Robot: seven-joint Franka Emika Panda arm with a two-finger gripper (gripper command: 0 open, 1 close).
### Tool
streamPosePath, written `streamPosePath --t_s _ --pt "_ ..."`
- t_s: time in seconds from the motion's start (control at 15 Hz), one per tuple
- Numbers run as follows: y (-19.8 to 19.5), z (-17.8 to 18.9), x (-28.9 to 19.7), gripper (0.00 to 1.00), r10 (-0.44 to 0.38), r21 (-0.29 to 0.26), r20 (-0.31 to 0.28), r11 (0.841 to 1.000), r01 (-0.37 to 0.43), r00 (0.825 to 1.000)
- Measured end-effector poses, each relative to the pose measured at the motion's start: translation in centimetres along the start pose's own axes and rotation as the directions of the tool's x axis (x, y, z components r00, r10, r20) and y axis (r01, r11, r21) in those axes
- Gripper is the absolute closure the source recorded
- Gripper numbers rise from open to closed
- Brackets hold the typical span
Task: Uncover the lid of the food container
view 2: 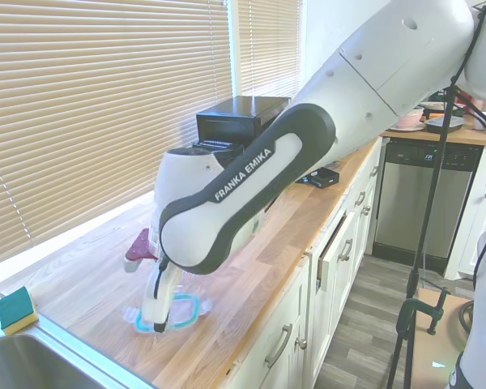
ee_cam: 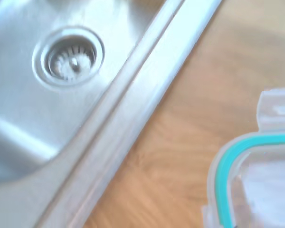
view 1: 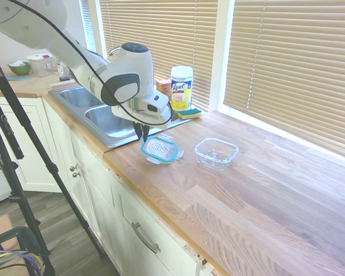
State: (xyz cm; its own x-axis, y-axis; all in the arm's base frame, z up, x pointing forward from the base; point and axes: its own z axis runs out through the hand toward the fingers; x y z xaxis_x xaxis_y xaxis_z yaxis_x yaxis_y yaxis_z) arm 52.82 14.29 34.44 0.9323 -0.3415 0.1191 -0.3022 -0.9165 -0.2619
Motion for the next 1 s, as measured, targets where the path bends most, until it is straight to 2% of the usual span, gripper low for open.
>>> streamPosePath --t_s 0.27,0.33,1.0 --pt "-0.1 2.0 -1.8 1.0 -0.028 -0.049 0.022 0.998 0.029 0.999" --pt "-0.3 2.2 -2.2 0.0 -0.033 -0.054 0.026 0.998 0.034 0.999" --pt "-1.0 2.3 -2.7 0.0 -0.031 -0.064 0.022 0.997 0.033 0.999"
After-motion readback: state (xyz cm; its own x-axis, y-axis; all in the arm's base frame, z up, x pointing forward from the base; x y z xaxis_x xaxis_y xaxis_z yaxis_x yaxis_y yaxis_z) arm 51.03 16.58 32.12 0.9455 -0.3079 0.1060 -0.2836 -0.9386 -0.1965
